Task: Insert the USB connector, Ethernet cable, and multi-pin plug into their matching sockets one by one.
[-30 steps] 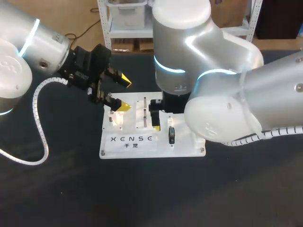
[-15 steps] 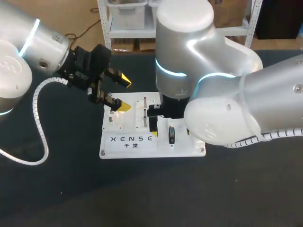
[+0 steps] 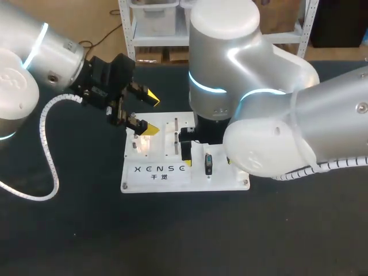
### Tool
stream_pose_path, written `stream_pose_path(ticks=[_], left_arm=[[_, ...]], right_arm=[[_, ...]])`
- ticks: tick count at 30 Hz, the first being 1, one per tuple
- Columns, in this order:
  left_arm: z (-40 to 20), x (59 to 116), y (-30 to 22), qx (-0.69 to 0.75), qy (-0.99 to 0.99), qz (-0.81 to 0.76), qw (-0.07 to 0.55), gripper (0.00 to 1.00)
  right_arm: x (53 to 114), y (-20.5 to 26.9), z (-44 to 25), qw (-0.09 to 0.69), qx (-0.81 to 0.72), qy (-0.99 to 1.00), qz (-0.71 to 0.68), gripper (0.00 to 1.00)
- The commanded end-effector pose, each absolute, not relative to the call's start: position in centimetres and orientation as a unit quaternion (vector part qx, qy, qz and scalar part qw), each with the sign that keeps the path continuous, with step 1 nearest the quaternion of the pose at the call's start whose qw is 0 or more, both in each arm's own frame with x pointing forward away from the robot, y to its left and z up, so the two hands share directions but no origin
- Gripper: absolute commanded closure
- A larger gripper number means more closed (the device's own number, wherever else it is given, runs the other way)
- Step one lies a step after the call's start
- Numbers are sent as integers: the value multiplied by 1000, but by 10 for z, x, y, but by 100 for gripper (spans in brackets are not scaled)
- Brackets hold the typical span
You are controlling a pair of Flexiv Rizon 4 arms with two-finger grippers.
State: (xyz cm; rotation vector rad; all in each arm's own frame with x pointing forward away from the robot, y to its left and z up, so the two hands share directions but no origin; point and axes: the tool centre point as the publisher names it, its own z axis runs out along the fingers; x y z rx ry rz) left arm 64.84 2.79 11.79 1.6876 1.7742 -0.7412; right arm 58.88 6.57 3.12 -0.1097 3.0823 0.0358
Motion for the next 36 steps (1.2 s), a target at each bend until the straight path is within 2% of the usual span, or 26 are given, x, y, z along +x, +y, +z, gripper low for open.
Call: stream_pose_path(ticks=[1,10,11,12,15,24,29,30,36], left_arm=[[117,649,28,632,664,-278,288,0],[117,649,28,632,664,-278,288,0],[117,649,28,632,664,-278,288,0],[117,649,28,632,664,-278,288,0],[117,649,28,632,664,-278,288,0],[117,649,28,632,664,-278,288,0],[117,649,28,632,664,-278,288,0],[117,649,28,632,664,-278,288,0],[117,649,28,632,664,-278,288,0]], right_arm=[[590,63,30,27,-34,999,6,0],[592,59,24,18,-17,1000,-2,0],[592,60,24,17,-17,1000,-1,19],[591,61,24,16,-17,1000,-1,31],[590,62,23,14,-17,1000,-1,47],[588,65,20,13,-17,1000,-4,59],[589,66,22,17,-16,1000,-3,95],[588,66,22,19,-16,1000,-3,100],[583,63,34,37,-16,999,1,100]])
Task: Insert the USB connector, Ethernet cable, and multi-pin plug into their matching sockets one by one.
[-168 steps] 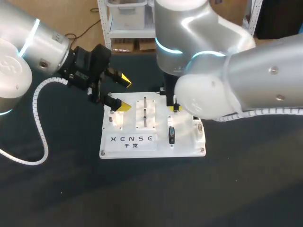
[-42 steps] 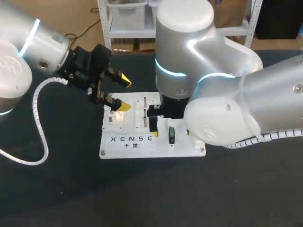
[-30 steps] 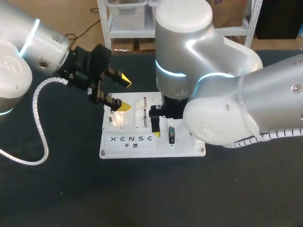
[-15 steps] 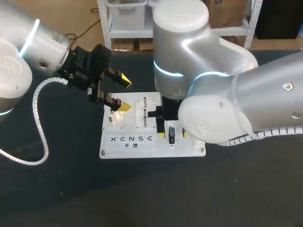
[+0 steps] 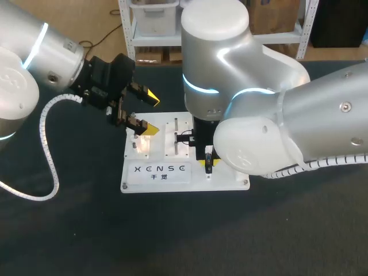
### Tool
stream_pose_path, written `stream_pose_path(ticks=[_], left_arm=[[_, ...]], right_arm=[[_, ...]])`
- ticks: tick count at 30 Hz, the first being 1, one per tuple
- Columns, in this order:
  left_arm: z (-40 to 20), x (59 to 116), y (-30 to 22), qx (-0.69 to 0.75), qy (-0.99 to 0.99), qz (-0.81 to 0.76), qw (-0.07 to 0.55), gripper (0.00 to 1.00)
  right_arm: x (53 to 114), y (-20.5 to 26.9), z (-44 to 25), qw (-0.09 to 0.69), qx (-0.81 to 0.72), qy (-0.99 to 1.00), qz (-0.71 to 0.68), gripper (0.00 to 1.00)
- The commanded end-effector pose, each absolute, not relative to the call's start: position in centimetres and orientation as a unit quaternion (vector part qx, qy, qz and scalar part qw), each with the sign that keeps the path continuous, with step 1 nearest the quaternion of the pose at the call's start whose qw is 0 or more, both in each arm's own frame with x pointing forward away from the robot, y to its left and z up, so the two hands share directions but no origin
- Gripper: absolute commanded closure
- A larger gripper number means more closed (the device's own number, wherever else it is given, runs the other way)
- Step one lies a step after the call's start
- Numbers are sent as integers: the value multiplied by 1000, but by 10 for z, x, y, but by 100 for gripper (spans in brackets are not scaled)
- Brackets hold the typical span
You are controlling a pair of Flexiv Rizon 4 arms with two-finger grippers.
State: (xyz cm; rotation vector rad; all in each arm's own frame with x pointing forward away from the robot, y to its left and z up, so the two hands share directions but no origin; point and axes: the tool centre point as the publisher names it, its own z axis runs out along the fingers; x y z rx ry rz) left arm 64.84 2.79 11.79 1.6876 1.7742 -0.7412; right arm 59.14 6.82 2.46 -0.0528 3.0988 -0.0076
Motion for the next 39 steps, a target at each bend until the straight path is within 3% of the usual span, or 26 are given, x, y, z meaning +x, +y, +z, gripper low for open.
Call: stream_pose_path(ticks=[1,17,39], left_arm=[[117,649,28,632,664,-278,288,0],[117,649,28,632,664,-278,288,0],[117,649,28,632,664,-278,288,0]], right_arm=[[582,62,37,41,-16,999,2,100],[578,12,93,111,6,994,-2,100],[588,-7,73,105,22,994,-23,100]])
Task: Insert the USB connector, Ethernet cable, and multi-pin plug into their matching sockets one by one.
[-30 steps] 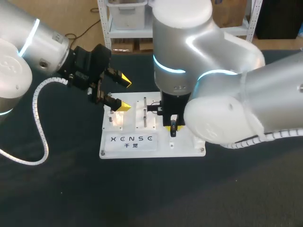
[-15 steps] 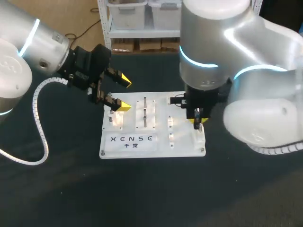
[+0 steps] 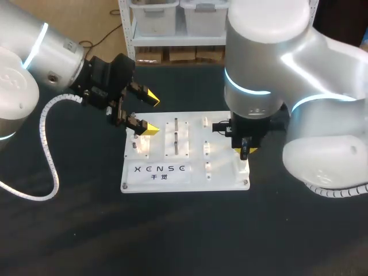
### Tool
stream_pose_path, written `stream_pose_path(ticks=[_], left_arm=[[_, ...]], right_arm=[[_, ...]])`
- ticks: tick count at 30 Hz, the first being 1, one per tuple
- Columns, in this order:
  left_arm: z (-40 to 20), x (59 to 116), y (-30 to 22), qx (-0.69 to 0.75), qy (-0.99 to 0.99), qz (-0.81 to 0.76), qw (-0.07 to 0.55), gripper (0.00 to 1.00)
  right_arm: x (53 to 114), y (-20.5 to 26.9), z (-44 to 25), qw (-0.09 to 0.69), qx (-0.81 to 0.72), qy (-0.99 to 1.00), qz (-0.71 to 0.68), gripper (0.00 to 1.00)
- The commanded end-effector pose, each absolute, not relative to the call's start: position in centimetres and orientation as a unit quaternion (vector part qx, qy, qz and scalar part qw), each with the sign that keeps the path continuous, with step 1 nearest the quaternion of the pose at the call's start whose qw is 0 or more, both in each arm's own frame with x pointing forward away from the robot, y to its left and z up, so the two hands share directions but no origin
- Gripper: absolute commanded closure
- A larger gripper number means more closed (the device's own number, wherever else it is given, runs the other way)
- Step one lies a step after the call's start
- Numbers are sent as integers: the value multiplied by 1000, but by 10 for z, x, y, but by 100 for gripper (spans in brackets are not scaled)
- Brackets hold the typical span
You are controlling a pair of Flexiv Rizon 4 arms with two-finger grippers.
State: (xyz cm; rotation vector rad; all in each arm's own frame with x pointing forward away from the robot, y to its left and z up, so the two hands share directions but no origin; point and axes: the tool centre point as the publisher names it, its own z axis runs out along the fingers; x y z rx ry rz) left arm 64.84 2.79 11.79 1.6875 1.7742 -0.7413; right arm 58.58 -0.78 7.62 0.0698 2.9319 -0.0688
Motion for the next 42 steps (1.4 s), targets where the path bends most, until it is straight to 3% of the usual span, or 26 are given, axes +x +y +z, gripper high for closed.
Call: stream_pose_path(ticks=[1,42], left_arm=[[117,649,28,632,664,-278,288,0],[117,649,28,632,664,-278,288,0]], right_arm=[[589,-7,73,105,20,994,-23,100],[586,-11,69,103,11,994,-33,100]])
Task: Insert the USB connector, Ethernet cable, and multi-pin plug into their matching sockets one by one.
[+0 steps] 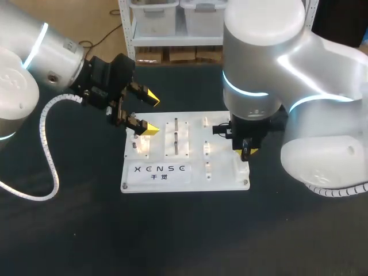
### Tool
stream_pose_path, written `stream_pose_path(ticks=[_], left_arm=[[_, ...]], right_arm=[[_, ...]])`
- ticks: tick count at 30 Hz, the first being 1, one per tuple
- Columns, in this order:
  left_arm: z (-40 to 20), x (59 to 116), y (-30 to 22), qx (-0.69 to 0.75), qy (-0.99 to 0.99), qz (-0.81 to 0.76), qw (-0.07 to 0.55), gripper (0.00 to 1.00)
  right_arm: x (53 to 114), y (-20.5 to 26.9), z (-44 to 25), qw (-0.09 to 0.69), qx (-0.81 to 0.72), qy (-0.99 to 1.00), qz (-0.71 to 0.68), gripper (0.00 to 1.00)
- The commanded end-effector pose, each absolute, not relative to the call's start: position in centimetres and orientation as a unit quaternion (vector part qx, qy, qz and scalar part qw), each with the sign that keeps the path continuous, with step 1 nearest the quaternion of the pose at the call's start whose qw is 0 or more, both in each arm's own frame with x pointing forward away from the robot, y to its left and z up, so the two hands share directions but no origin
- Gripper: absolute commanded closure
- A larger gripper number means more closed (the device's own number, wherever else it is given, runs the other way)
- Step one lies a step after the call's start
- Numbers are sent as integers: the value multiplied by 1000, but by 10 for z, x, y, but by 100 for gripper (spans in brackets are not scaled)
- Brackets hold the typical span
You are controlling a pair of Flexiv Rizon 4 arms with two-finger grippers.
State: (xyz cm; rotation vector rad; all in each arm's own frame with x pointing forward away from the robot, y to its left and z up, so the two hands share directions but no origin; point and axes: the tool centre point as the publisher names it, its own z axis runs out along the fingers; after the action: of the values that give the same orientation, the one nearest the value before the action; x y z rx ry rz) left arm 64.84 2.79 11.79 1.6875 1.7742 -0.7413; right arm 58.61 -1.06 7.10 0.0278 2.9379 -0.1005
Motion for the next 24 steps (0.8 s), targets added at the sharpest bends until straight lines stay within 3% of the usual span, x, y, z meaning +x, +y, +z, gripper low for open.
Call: stream_pose_path(ticks=[1,24], left_arm=[[117,649,28,632,664,-278,288,0],[117,649,28,632,664,-278,288,0]], right_arm=[[586,-10,68,103,11,994,-33,100],[586,-8,66,101,8,994,-34,100]])
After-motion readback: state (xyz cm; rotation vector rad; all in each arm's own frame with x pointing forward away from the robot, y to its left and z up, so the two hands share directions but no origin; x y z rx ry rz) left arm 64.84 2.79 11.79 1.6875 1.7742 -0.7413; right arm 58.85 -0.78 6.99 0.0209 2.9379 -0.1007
